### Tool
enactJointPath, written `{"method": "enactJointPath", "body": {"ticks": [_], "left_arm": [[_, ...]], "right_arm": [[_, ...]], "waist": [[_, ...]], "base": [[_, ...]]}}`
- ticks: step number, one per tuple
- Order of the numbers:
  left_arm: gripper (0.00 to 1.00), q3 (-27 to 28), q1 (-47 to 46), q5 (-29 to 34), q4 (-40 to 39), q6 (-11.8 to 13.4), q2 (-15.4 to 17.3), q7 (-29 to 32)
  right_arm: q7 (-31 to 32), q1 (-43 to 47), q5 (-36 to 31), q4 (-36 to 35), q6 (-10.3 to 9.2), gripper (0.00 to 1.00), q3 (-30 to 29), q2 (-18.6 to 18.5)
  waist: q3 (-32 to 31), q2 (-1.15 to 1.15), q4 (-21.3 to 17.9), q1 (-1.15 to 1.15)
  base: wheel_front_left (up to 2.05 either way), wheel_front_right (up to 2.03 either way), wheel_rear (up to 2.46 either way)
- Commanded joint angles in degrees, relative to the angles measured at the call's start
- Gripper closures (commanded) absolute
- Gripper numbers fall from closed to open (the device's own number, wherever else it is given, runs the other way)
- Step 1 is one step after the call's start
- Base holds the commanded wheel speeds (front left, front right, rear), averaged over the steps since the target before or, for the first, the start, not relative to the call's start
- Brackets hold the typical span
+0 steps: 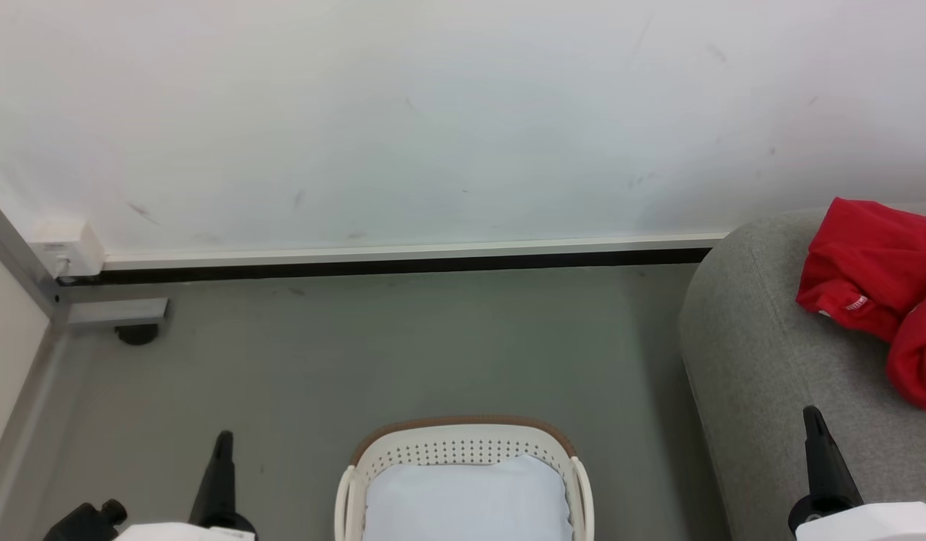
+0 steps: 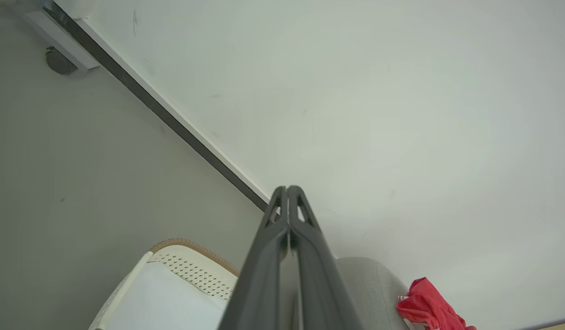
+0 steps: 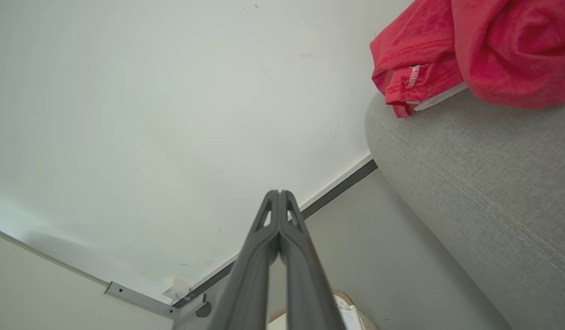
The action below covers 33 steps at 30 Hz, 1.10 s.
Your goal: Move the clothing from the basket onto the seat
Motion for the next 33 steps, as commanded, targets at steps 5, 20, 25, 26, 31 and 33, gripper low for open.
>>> {"method": "enactJointPath", "body": {"ticks": [5, 20, 25, 26, 31, 33], "left_arm": [[1.00, 0.6, -1.5, -4.6, -0.7, -0.1, 0.4, 1.2], [1.00, 1.1, -2.2, -14.0, -0.6, -0.1, 0.5, 3.8], [1.00, 1.3, -2.3, -16.8, -0.6, -0.1, 0.5, 4.6], [1.00, 1.3, -2.4, -17.4, -0.6, -0.1, 0.5, 4.8], [1.00, 1.5, -2.5, -19.9, -0.6, -0.1, 0.5, 5.5], [1.00, 1.6, -2.6, -21.1, -0.6, -0.1, 0.5, 5.8]], "right_arm": [[1.1, -1.4, 4.4, -0.8, -0.04, 1.00, -1.1, 0.1], [3.7, -1.6, 13.0, -1.0, -0.05, 1.00, -2.9, 0.5], [4.5, -1.6, 15.6, -1.0, -0.06, 1.00, -3.4, 0.7], [4.7, -1.6, 16.1, -1.0, -0.06, 1.00, -3.5, 0.7], [5.4, -1.6, 18.5, -1.0, -0.06, 1.00, -4.0, 0.8], [5.7, -1.6, 19.5, -1.1, -0.07, 1.00, -4.2, 0.9]], "waist": [[0.0, 0.00, 0.2, 0.00], [0.0, 0.00, 0.8, 0.00], [-0.1, 0.00, 1.0, 0.00], [-0.1, 0.00, 1.1, 0.00], [-0.1, 0.00, 1.3, 0.00], [-0.1, 0.00, 1.3, 0.00]], "base": [[0.00, 0.00, 0.00], [0.00, 0.00, 0.00], [0.00, 0.00, 0.00], [0.00, 0.00, 0.00], [0.00, 0.00, 0.00], [0.00, 0.00, 0.00]]}}
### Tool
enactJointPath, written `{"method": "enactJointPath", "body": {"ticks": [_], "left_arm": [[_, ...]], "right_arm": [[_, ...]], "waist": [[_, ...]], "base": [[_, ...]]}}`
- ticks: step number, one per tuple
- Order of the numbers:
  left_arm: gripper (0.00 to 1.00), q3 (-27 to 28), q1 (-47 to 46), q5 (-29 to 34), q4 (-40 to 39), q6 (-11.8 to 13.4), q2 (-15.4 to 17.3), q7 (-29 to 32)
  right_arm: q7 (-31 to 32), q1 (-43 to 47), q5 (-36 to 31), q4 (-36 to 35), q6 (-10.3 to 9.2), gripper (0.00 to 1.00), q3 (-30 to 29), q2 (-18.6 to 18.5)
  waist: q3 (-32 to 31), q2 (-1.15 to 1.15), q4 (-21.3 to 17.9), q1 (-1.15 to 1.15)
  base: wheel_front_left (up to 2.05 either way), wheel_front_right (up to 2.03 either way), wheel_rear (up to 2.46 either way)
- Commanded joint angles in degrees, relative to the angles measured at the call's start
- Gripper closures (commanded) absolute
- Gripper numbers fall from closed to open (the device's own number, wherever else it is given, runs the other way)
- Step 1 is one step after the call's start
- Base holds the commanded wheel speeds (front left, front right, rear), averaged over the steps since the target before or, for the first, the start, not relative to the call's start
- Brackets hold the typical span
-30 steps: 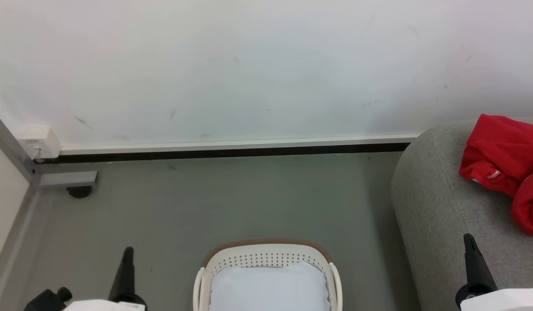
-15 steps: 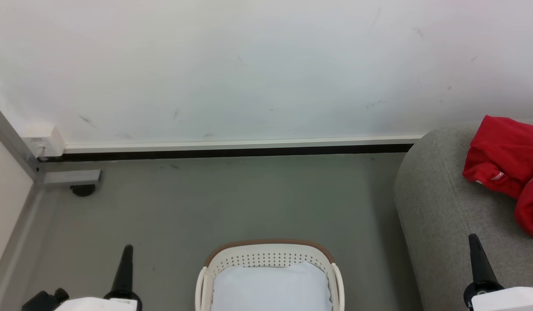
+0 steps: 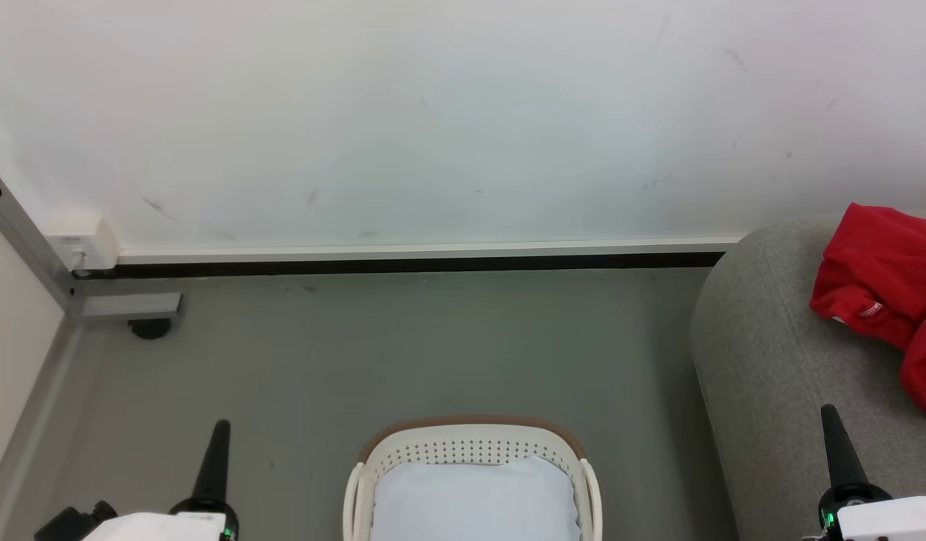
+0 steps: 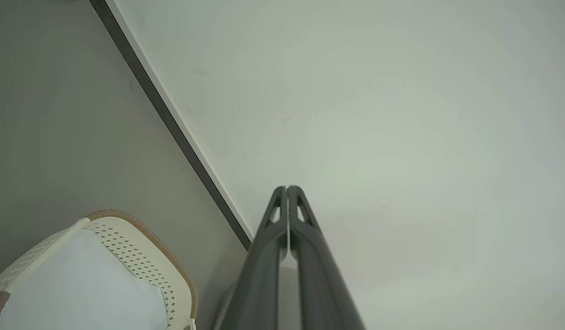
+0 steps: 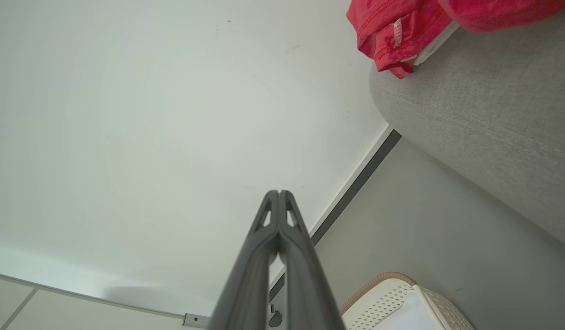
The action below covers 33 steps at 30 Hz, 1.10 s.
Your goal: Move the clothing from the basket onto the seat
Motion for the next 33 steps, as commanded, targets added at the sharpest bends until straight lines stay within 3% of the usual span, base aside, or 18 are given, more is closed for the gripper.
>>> {"method": "enactJointPath", "body": {"ticks": [1, 33], "left_arm": [[1.00, 0.3, -1.0, -2.0, -0.5, -0.1, 0.5, 0.5], [1.00, 1.2, -1.8, -16.0, -0.3, -0.2, 0.6, 4.5]], "right_arm": [[0.5, -1.1, 1.8, -0.7, -0.07, 1.00, -0.5, -0.1], [4.5, -1.2, 14.4, -0.8, -0.10, 1.00, -3.3, 0.7]], "waist": [[0.0, 0.00, 0.1, 0.00], [-0.1, 0.00, 1.3, 0.00]], "base": [[0.00, 0.00, 0.00], [0.00, 0.00, 0.00]]}}
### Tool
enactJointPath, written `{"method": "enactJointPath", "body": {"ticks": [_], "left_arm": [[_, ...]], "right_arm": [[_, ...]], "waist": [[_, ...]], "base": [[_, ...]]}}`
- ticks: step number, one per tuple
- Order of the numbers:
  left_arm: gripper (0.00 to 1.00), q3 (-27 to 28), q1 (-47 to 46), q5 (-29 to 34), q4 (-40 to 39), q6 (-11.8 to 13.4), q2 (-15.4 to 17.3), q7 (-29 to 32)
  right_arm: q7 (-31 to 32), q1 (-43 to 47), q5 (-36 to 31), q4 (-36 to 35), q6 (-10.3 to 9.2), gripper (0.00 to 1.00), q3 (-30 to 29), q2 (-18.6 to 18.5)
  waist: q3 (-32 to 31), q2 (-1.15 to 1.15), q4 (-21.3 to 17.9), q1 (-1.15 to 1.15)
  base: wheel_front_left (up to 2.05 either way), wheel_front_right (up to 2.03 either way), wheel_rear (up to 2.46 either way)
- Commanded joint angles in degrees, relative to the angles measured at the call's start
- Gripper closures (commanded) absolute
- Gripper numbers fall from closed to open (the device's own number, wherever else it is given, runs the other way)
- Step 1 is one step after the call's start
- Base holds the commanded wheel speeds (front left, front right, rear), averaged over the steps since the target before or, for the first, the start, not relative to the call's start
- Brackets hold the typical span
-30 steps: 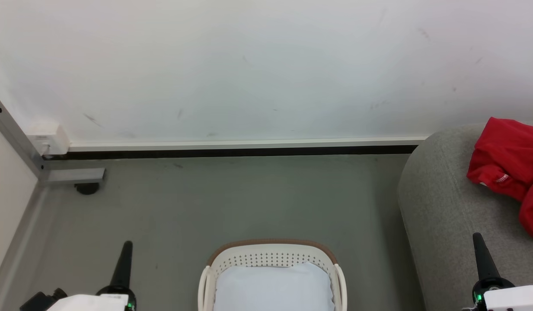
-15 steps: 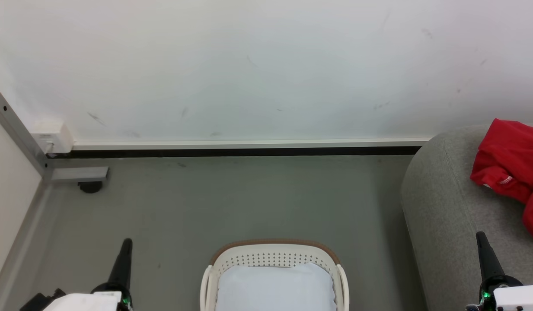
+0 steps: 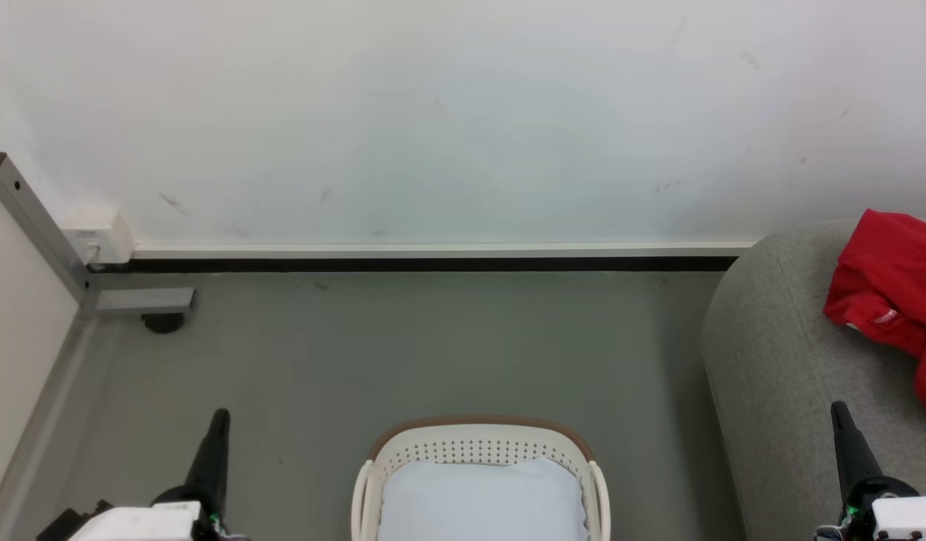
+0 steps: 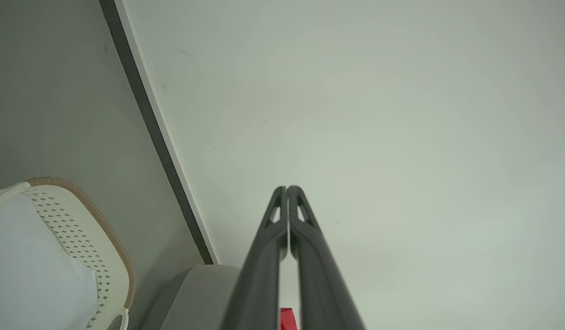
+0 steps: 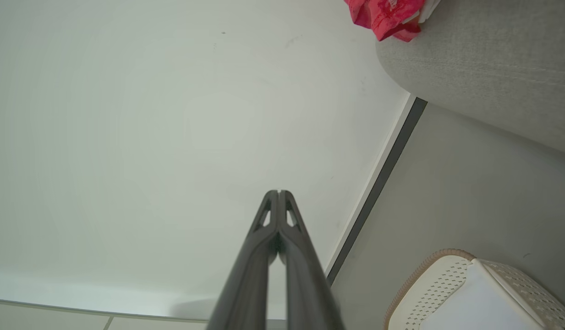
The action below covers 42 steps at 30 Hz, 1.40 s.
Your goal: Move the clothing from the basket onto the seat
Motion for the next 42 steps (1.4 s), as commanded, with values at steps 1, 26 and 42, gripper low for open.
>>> {"method": "enactJointPath", "body": {"ticks": [1, 26, 42], "left_arm": [[1.00, 0.3, -0.6, -1.5, -0.3, -0.2, 0.5, 0.5], [1.00, 0.6, -1.0, -7.6, -0.2, -0.2, 0.5, 2.2], [1.00, 0.6, -1.0, -7.6, -0.2, -0.2, 0.5, 2.2]], "right_arm": [[0.5, -0.7, 1.1, -0.4, -0.10, 1.00, -0.4, 0.1], [2.1, -0.8, 6.4, -0.4, -0.12, 1.00, -1.7, 0.4], [2.2, -0.8, 6.3, -0.4, -0.12, 1.00, -1.8, 0.5]], "waist": [[0.0, 0.00, 0.0, 0.00], [0.0, 0.00, 0.7, 0.00], [0.0, 0.00, 0.7, 0.00]], "base": [[0.00, 0.00, 0.00], [0.00, 0.00, 0.00], [0.00, 0.00, 0.00]]}}
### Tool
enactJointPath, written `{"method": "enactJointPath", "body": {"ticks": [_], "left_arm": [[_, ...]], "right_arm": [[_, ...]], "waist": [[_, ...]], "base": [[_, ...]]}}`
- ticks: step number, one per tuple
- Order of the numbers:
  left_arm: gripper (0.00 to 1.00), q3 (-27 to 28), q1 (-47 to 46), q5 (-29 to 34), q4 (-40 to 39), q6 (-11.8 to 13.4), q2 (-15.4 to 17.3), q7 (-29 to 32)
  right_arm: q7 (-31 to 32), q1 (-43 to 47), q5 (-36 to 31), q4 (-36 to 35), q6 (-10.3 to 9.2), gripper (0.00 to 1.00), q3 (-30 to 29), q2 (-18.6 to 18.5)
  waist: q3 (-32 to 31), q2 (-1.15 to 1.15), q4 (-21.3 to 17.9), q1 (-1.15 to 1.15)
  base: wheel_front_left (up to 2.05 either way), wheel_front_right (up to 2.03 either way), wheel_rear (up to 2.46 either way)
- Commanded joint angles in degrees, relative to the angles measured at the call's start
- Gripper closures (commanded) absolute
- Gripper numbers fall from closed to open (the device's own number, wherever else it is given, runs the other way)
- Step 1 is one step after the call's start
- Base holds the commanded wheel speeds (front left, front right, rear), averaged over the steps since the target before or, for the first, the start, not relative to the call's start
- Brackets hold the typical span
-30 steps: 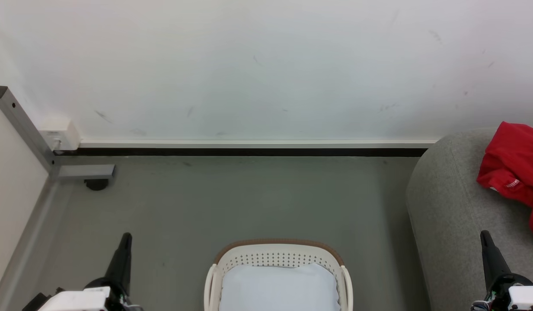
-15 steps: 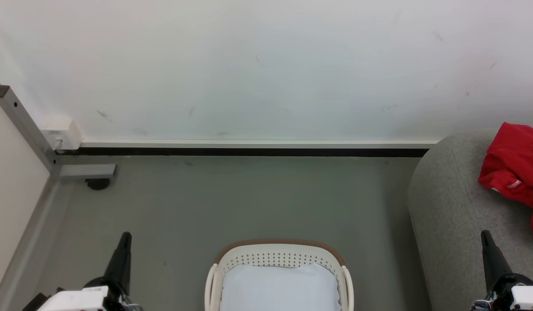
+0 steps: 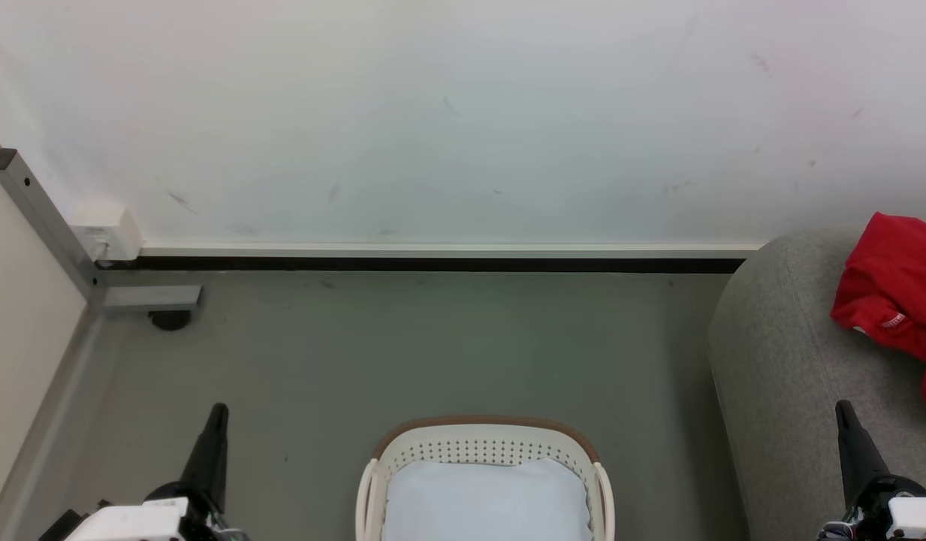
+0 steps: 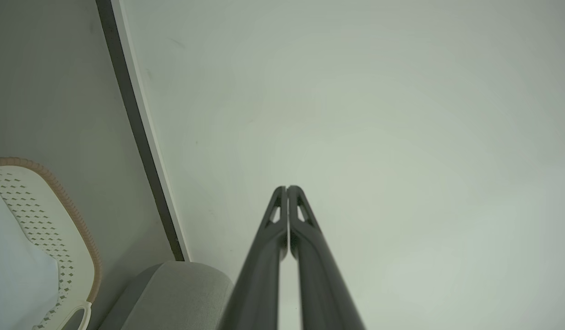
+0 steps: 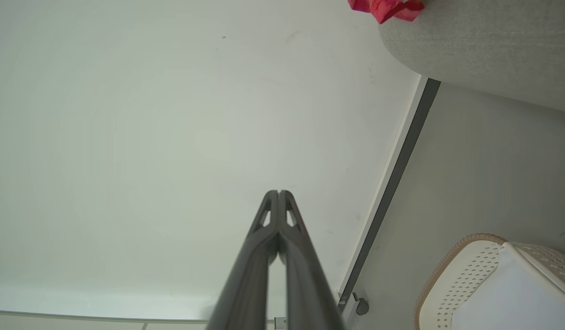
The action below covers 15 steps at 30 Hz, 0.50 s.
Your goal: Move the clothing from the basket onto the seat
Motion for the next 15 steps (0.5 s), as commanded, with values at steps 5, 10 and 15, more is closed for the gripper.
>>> {"method": "enactJointPath", "body": {"ticks": [5, 10, 15], "left_arm": [[1.00, 0.2, -0.5, -0.6, -0.2, -0.2, 0.5, 0.2], [1.00, 0.2, -0.5, -0.6, -0.2, -0.2, 0.4, 0.2], [1.00, 0.2, -0.5, -0.6, -0.2, -0.2, 0.4, 0.2]], "right_arm": [[0.0, -0.7, -0.1, -0.2, -0.12, 1.00, -0.3, 0.1], [0.0, -0.7, -0.1, -0.2, -0.12, 1.00, -0.3, 0.1], [0.0, -0.7, -0.1, -0.2, -0.12, 1.00, -0.3, 0.1]], "waist": [[0.0, 0.00, 0.0, 0.00], [0.0, 0.00, 0.0, 0.00], [0.0, 0.00, 0.0, 0.00]], "base": [[0.00, 0.00, 0.00], [0.00, 0.00, 0.00], [0.00, 0.00, 0.00]]}}
